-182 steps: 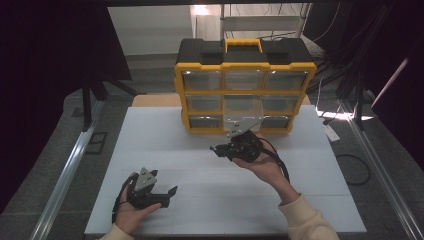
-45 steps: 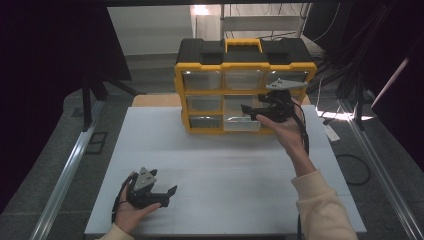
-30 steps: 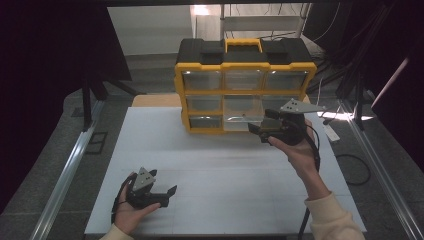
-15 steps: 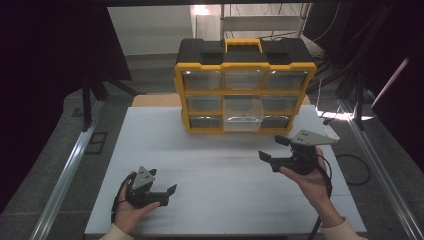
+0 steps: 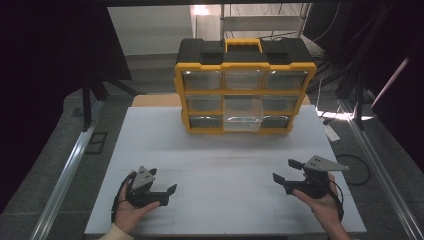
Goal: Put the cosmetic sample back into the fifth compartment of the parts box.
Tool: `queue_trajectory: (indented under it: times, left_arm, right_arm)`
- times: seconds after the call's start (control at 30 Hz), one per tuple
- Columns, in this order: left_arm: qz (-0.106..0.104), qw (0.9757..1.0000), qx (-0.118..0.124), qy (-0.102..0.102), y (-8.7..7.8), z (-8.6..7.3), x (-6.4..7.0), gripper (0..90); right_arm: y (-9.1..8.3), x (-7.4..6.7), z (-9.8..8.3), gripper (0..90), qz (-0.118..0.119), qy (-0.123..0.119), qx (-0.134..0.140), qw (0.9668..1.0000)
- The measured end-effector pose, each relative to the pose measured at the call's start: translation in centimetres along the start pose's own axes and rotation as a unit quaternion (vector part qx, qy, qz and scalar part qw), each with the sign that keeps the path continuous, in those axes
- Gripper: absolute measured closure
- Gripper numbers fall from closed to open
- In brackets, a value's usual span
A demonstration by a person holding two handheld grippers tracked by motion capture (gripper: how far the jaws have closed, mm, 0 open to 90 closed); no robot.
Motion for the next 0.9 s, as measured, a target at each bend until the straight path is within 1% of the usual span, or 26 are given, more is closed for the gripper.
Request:
queue_trajectory:
  times: [0.03,0.1,0.13,0.2,0.23,0.27,0.37,0.47,0.63,0.7,0.8,0.9]
  left_arm:
    - [0.0,1.0,-0.001,-0.001,0.1,0.0,0.0,9.9]
    - [-0.001,1.0,-0.001,-0.001,0.2,0.1,0.1,9.9]
    - [-0.002,1.0,-0.002,0.0,0.2,0.1,0.1,9.8]
    - [-0.002,1.0,-0.003,0.001,0.3,0.1,0.2,9.8]
    - [-0.002,1.0,-0.003,0.001,0.3,0.1,0.2,9.8]
    - [-0.002,1.0,-0.004,0.001,0.4,0.1,0.2,9.8]
    - [-0.002,1.0,-0.003,0.001,0.4,0.1,0.1,9.8]
    - [-0.001,1.0,-0.002,0.001,0.3,0.1,0.1,9.8]
    - [0.0,1.0,0.0,0.0,0.1,0.1,0.0,9.8]
    - [0.0,1.0,0.002,-0.001,0.0,0.2,0.0,9.8]
    - [0.0,1.0,0.004,-0.002,0.0,0.3,0.0,9.7]
    - [-0.001,1.0,0.004,-0.005,0.0,0.4,0.0,9.7]
  right_arm:
    - [-0.2,0.3,-0.8,18.8,-0.003,0.003,-0.005,1.0]
    - [-0.4,0.8,-1.6,19.0,-0.012,0.006,-0.009,0.9999]
    - [-0.5,0.9,-2.0,19.0,-0.011,0.011,-0.009,0.9998]
    - [-0.5,1.2,-2.8,18.8,-0.014,0.012,-0.012,0.9998]
    - [-0.5,1.2,-2.8,18.8,-0.014,0.012,-0.012,0.9998]
    - [-0.5,1.3,-3.5,18.7,-0.01,0.011,-0.016,0.9998]
    - [-0.4,1.3,-3.7,18.7,-0.01,0.01,-0.019,0.9997]
    - [-0.3,1.6,-3.7,19.6,-0.022,0.002,-0.019,0.9996]
    - [-0.3,1.8,-3.8,19.8,-0.023,0.003,-0.016,0.9996]
    - [-0.3,1.7,-3.8,19.6,-0.019,0.002,-0.017,0.9997]
    - [-0.1,1.5,-3.9,19.5,-0.019,-0.012,-0.021,0.9995]
    - [-0.1,1.4,-4.0,19.5,-0.021,-0.015,-0.024,0.9994]
Point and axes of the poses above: each handheld gripper's, and its own axes: y roughly forward along the jaws, z roughly out of its top, x roughly to its right, the point moved 8 cm from there along y, roughly forward along the jaws, and after that the axes turned 3 degrees about x, right-handed, at the moved point
